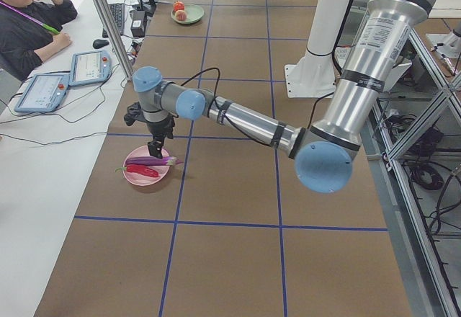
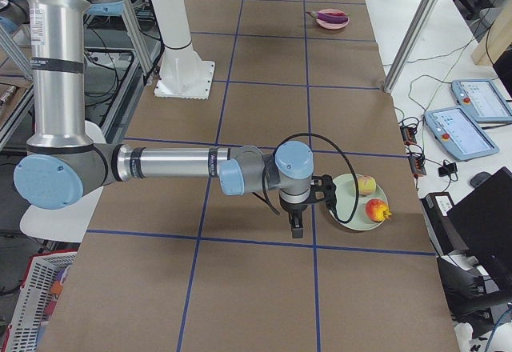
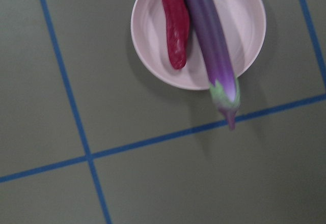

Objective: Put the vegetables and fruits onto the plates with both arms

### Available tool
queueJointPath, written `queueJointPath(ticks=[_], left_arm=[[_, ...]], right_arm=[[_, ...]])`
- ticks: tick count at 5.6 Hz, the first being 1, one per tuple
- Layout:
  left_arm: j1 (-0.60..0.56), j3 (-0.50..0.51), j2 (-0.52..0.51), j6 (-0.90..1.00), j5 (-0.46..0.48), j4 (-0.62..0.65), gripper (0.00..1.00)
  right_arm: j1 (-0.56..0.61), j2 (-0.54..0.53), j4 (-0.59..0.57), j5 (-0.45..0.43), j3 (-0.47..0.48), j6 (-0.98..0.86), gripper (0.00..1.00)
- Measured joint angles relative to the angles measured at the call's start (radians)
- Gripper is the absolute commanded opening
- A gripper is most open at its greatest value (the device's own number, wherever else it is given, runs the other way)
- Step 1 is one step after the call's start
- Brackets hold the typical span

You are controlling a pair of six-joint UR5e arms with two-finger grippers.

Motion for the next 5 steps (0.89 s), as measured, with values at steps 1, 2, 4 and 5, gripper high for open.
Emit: queueJointPath(ticks=[1,2,4,5], left_arm=[[-0.049,0.003,0.072,0.038,0.003,0.000,1.00],[-0.083,0.026,0.111,0.047,0.005,-0.029,1.00],[-0.107,0.047,0.144,0.027,-0.037,-0.085,1.00],[-0.110,0.048,0.156,0.010,-0.070,-0.099,1.00]], right_arm=[[0.000,-0.004,0.000,0.000,0.003,0.000,0.99],[0.000,-0.006,0.000,0.001,0.004,-0.001,0.99],[-0.003,-0.008,0.000,0.000,0.007,-0.003,1.00],[-0.004,-0.011,0.000,-0.001,0.008,-0.003,1.00]])
